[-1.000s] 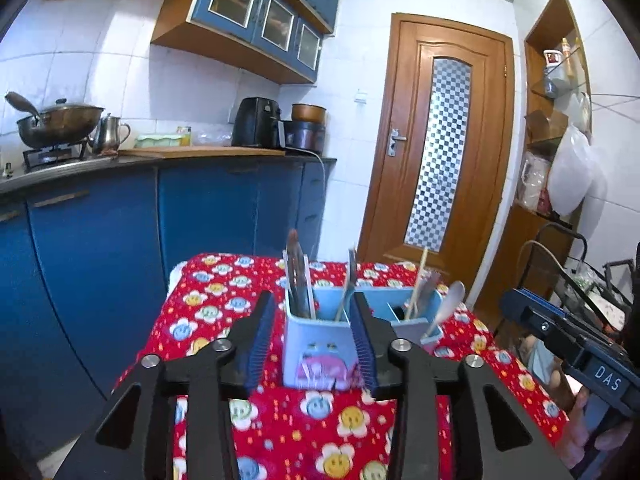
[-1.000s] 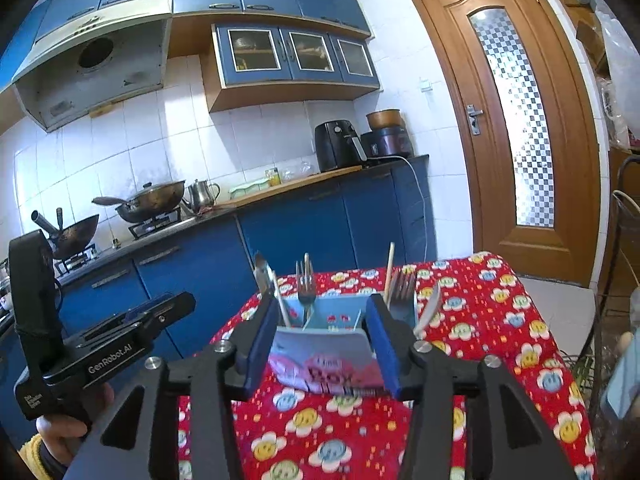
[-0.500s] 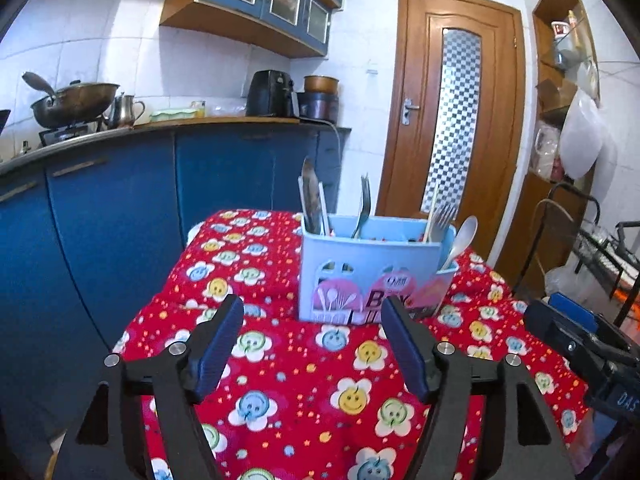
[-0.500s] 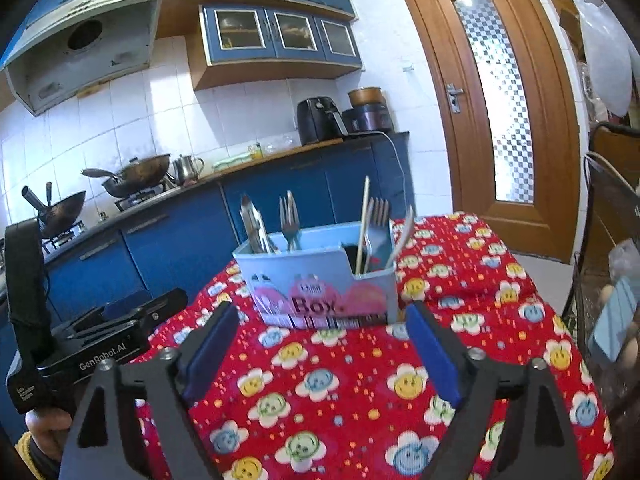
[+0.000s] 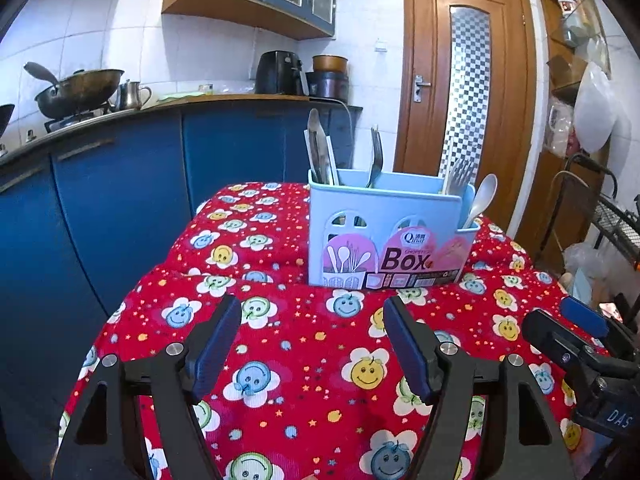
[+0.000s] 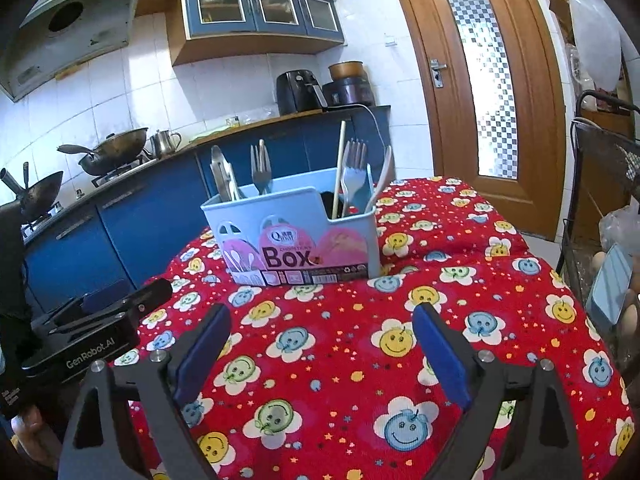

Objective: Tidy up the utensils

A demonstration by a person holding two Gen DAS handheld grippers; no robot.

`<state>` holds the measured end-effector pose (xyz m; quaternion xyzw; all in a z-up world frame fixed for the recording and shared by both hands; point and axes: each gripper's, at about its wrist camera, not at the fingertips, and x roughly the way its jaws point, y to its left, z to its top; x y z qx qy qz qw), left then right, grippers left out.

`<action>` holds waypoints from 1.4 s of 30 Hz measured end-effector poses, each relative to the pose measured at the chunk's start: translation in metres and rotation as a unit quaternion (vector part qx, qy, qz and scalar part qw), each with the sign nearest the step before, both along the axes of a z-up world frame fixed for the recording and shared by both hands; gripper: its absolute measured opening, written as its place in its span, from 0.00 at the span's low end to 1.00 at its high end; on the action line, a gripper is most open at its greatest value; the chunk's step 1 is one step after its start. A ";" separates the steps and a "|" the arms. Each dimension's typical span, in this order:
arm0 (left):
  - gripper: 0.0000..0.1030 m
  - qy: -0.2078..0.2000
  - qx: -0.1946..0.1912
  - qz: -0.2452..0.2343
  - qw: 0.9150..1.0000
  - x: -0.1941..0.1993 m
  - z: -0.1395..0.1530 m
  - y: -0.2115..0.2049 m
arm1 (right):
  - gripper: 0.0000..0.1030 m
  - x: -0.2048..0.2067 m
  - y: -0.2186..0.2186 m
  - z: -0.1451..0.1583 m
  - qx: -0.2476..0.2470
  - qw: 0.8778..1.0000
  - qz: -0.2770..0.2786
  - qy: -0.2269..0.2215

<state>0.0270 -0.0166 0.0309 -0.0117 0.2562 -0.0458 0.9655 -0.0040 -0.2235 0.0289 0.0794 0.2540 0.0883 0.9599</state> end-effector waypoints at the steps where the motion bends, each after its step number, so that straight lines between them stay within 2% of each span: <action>1: 0.73 0.000 0.001 0.002 1.000 0.000 -0.001 0.000 | 0.92 0.000 0.000 -0.001 -0.001 1.000 -0.001 0.000; 42: 0.73 -0.007 0.006 0.006 1.000 -0.005 0.001 -0.004 | 0.93 0.000 0.001 -0.004 0.000 1.000 -0.001 0.003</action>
